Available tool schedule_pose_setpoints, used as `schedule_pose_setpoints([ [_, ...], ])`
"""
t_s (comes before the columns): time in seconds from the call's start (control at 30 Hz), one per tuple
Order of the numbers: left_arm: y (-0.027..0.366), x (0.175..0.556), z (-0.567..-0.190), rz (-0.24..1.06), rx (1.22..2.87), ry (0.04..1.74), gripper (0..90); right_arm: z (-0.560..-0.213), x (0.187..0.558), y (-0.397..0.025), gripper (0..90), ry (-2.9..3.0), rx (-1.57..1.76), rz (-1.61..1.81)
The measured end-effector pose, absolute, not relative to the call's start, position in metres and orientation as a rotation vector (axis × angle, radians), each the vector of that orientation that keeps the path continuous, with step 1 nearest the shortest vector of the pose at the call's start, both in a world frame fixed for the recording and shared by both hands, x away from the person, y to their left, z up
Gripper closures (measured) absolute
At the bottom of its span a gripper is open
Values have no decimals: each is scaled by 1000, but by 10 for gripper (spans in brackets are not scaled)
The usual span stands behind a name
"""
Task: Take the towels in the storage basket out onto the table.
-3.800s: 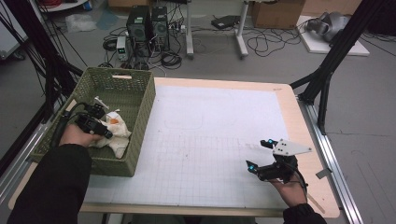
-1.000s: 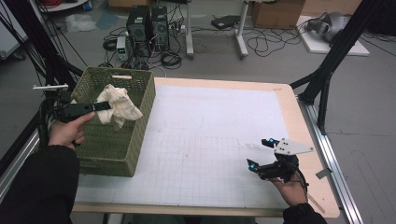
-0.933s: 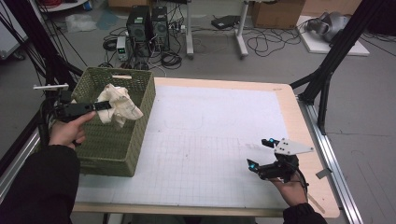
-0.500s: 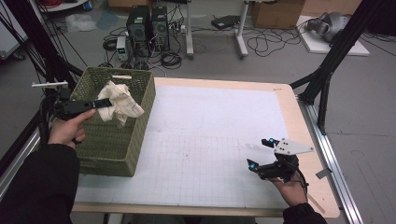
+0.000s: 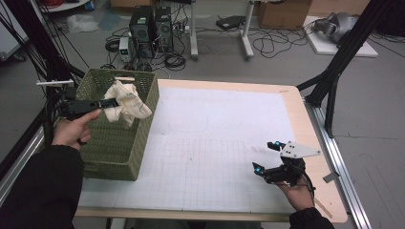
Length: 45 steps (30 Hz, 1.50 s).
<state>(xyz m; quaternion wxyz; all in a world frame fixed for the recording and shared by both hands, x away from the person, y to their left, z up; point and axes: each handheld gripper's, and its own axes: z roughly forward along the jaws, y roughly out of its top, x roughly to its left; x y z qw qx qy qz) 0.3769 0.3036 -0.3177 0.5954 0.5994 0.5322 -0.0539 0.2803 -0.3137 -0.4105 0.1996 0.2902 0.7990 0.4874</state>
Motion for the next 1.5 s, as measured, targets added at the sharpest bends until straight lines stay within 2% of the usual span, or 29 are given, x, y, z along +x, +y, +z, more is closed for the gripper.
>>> schedule_pose_setpoints([
  [0.8, 246, 387, -293, -168, 1472, 1102, 752, -410, 281, -314, 54, 2229, 802, 1364],
  [1.5, 149, 395, -301, -251, 1652, 1003, 752, -410, 280, -314, 54, 2231, 799, 1370],
])
